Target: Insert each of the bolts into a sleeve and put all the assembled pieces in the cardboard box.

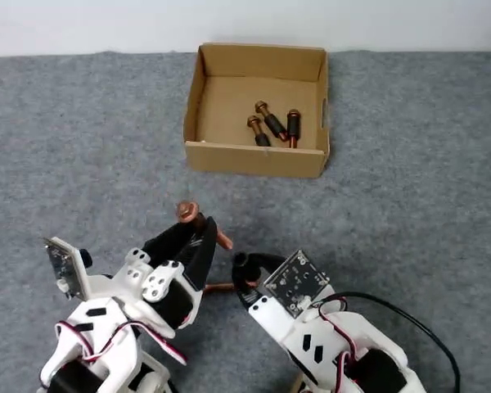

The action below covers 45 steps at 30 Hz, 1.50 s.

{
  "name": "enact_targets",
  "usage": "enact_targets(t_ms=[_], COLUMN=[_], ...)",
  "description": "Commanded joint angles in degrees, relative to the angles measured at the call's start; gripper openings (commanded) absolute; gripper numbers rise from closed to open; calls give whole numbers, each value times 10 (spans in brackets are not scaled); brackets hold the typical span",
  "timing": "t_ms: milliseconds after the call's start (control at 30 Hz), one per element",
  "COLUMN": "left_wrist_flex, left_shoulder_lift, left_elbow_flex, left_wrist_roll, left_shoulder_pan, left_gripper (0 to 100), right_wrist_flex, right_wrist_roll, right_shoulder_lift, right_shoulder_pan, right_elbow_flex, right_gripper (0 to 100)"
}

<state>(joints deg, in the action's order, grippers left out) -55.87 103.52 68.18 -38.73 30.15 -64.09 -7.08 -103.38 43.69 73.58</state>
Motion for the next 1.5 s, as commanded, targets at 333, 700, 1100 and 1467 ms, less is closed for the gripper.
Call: enact_targets(t_ms=[333,700,1100,1467], left_wrist_flex=[26,26,8,46], left_shoulder_lift=[5,5,5,5], left_elbow_flex=[19,19,36,61], left_wrist_roll=[15,14,18,36], left_shoulder_pan=[4,55,50,42], left_gripper=[4,4,4,4], right_wrist_flex=[51,55,55,55], right_wrist_roll=[-8,-8,-39,-47], right_shoulder_lift=[0,0,-1,-1], right_shoulder_pan=[-6,-6,-6,-6], right_elbow_flex=[-5,11,9,9], right_gripper=[8,8,8,8])
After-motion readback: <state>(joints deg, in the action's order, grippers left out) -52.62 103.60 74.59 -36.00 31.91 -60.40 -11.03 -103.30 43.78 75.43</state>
